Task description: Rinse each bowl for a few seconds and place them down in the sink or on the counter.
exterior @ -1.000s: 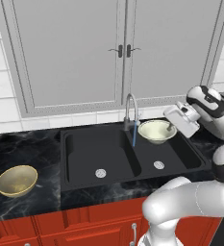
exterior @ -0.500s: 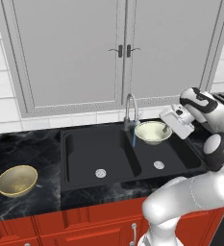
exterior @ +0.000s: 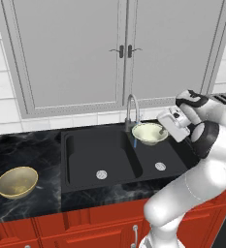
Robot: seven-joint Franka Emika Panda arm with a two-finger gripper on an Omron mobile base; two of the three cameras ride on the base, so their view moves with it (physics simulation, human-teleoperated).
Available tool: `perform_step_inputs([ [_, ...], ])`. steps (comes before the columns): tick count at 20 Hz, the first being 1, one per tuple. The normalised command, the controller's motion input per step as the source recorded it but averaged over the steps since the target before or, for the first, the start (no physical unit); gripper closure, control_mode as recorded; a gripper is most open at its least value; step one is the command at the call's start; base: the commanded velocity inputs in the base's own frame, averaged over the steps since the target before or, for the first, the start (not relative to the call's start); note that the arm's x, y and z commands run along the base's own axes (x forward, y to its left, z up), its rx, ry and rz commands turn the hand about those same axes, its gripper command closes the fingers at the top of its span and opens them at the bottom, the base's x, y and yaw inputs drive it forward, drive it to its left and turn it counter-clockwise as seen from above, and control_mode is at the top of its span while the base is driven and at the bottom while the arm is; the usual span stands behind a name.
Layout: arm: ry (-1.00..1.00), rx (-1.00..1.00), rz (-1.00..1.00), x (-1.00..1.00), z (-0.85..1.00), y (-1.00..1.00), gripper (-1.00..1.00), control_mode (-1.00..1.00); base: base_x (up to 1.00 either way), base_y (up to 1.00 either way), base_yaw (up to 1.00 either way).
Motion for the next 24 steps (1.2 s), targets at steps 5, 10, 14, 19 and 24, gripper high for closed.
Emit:
perform_step_inputs([
  [5, 0.03, 0.06, 0.00, 0.32, -0.20, 0.01, 1.00, -1.00, 0.00, 0.00, 0.00],
  [10, 0.05, 0.01, 0.00, 0.40, -0.11, 0.04, 1.00, -1.00, 0.00, 0.00, 0.00],
  [14, 0.05, 0.00, 0.00, 0.38, -0.12, 0.02, 1.00, -1.00, 0.00, 0.00, 0.00],
  [19, 0.01, 0.00, 0.00, 0.09, -0.04, 0.00, 1.00, -1.00, 0.00, 0.00, 0.00],
  [24, -0.01, -0.01, 0.00, 0.00, 0.01, -0.05, 1.00, -1.00, 0.00, 0.00, 0.00],
])
